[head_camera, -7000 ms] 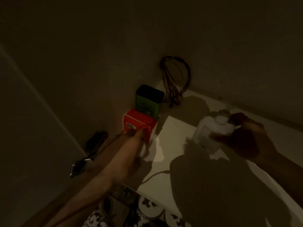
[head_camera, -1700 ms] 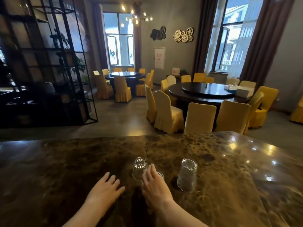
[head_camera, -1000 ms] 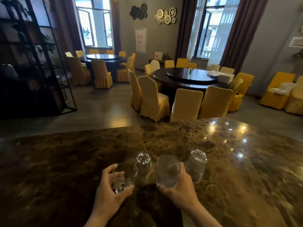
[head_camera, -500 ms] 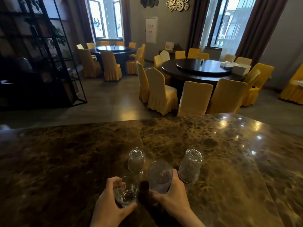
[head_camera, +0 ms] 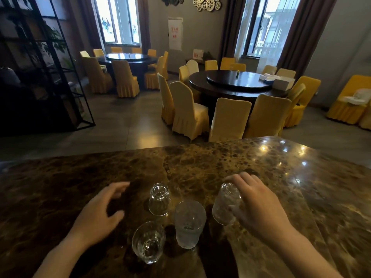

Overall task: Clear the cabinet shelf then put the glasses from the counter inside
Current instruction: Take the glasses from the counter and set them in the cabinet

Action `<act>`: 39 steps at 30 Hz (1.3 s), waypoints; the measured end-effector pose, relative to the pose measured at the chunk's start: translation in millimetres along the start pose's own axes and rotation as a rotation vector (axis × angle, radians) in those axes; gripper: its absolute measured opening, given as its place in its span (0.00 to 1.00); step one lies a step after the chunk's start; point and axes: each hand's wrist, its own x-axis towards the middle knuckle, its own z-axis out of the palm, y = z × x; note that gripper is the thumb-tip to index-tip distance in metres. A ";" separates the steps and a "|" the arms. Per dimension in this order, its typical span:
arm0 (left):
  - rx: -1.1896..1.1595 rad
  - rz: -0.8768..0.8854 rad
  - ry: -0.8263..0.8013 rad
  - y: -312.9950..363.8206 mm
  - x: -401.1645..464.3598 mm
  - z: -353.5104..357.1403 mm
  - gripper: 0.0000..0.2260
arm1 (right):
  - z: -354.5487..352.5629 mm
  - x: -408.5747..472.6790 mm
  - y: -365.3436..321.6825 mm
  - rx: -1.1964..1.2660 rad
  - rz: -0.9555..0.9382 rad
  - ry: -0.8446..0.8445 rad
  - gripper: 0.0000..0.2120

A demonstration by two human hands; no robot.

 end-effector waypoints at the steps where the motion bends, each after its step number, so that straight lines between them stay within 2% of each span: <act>1: 0.066 0.038 0.000 7.9 17.8 1.6 0.35 | -0.6 10.7 1.8 -0.098 -0.022 -0.081 0.37; 4: 0.258 0.175 -0.187 32.0 61.9 25.0 0.41 | 10.0 34.7 3.1 -0.218 0.015 -0.391 0.47; 6: 0.484 0.214 -0.301 37.9 79.6 47.1 0.46 | 18.5 40.9 2.0 -0.264 0.011 -0.494 0.43; 9: 0.742 0.234 -0.409 37.7 96.0 72.2 0.44 | 28.3 42.1 1.6 -0.353 -0.024 -0.457 0.33; 13: 0.813 0.262 -0.371 30.0 107.5 81.8 0.34 | 30.2 40.5 15.5 -0.306 -0.021 -0.375 0.32; 15: 0.699 0.226 -0.317 25.7 115.3 82.5 0.31 | 31.1 28.4 33.4 -0.158 0.060 -0.294 0.31; 17: 0.422 0.101 -0.196 21.8 121.1 79.1 0.26 | 36.4 9.5 45.3 0.115 0.216 -0.134 0.27; 19: 0.105 -0.059 -0.039 23.2 130.1 81.2 0.25 | 47.9 -8.2 48.5 0.400 0.463 0.037 0.25; 21: -0.182 -0.249 0.056 27.6 138.9 90.0 0.29 | 64.4 -19.4 45.2 0.635 0.747 0.130 0.28; 24: -0.505 -0.407 0.030 36.3 147.0 108.7 0.37 | 86.1 -29.2 45.7 1.046 1.034 0.124 0.38; 26: -0.684 -0.426 -0.039 43.2 148.7 116.6 0.42 | 95.0 -34.2 44.9 1.356 1.052 0.073 0.40; 28: -0.694 -0.371 -0.102 51.5 150.1 124.4 0.45 | 100.2 -37.2 46.2 1.538 0.984 0.064 0.41; 31: -0.465 -0.238 -0.140 59.0 152.0 139.8 0.42 | 102.8 -37.1 50.9 1.414 0.787 -0.024 0.44; 33: -0.340 -0.170 -0.156 58.1 152.9 145.1 0.40 | 104.3 -35.5 49.9 1.211 0.688 -0.031 0.38; 36: -0.154 -0.119 -0.183 57.9 155.9 151.0 0.41 | 108.5 -36.9 51.2 0.935 0.620 0.042 0.31; 39: -0.020 -0.075 -0.186 62.8 157.0 156.3 0.42 | 109.9 -40.3 52.9 0.819 0.604 0.051 0.35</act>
